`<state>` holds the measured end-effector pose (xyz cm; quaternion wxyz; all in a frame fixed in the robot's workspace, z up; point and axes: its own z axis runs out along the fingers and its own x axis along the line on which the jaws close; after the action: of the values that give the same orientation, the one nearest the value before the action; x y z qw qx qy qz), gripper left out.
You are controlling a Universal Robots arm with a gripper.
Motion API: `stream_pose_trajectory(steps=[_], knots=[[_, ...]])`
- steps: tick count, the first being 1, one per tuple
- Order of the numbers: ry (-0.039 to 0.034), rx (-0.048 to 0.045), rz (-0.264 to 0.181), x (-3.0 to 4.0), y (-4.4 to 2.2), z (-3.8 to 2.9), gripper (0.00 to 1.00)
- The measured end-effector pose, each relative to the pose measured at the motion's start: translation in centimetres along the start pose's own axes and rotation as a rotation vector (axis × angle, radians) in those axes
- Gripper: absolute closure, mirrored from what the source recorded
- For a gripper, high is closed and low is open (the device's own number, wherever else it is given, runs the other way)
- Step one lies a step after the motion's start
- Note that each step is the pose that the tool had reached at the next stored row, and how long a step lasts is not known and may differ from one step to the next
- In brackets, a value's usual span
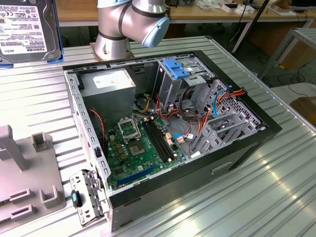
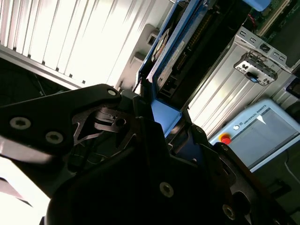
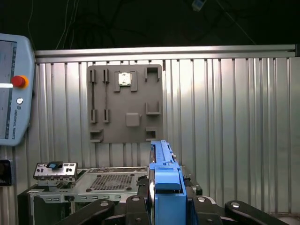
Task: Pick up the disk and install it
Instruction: 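Pick up the disk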
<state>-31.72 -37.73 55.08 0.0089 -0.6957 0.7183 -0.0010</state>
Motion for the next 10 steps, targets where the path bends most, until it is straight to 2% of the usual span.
stream_pose_trajectory(steps=[10], knots=[[0.0000, -0.0001, 0.000, -0.05, -1.51, 0.02, 0.63]])
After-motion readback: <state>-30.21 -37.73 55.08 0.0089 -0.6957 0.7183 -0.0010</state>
